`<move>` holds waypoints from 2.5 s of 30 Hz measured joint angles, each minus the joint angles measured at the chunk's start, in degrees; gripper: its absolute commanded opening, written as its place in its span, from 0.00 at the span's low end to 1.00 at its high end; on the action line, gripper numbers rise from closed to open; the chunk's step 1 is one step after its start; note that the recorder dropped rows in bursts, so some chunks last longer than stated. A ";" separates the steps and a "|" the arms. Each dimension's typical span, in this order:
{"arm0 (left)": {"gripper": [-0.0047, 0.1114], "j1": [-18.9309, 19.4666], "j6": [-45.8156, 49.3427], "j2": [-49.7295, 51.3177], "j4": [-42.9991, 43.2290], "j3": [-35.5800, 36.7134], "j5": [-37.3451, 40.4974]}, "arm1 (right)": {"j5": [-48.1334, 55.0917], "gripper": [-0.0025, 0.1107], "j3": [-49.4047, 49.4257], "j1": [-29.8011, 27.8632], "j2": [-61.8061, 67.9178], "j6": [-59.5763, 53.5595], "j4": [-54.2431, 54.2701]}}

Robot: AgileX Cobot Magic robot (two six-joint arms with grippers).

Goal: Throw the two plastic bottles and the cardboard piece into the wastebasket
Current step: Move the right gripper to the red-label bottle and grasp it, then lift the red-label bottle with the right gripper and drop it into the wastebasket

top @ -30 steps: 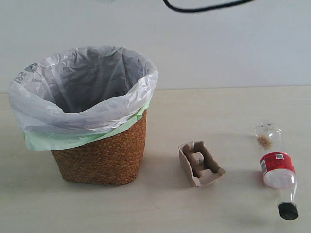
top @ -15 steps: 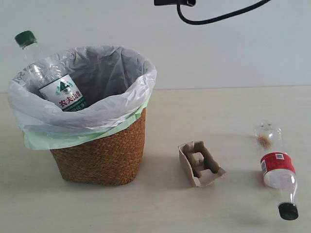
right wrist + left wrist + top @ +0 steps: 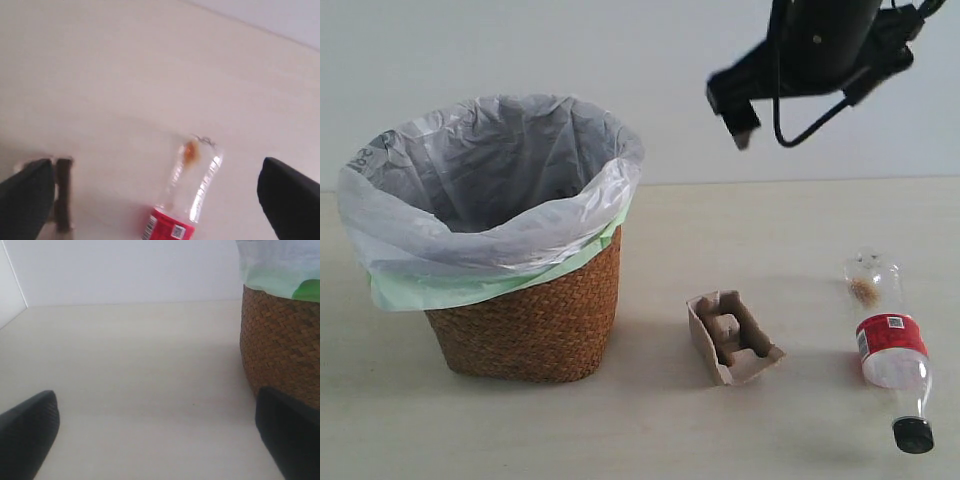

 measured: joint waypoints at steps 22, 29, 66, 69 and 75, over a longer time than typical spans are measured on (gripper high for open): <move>0.97 0.00 0.00 0.00 0.00 0.00 0.00 | -3.70 0.91 10.42 -17.61 10.76 4.87 9.40; 0.97 0.00 0.00 0.00 0.00 0.00 0.00 | -0.94 0.91 10.88 -17.69 12.79 1.81 11.21; 0.97 0.00 0.00 0.00 0.00 0.00 0.00 | -9.60 0.03 28.46 -17.69 11.41 3.77 7.78; 0.97 0.00 0.00 0.00 0.00 0.00 0.00 | -9.72 0.03 28.46 -17.69 11.20 3.65 7.00; 0.97 0.00 0.00 0.00 0.00 0.00 0.00 | -18.88 0.02 28.69 -17.69 3.50 3.53 7.11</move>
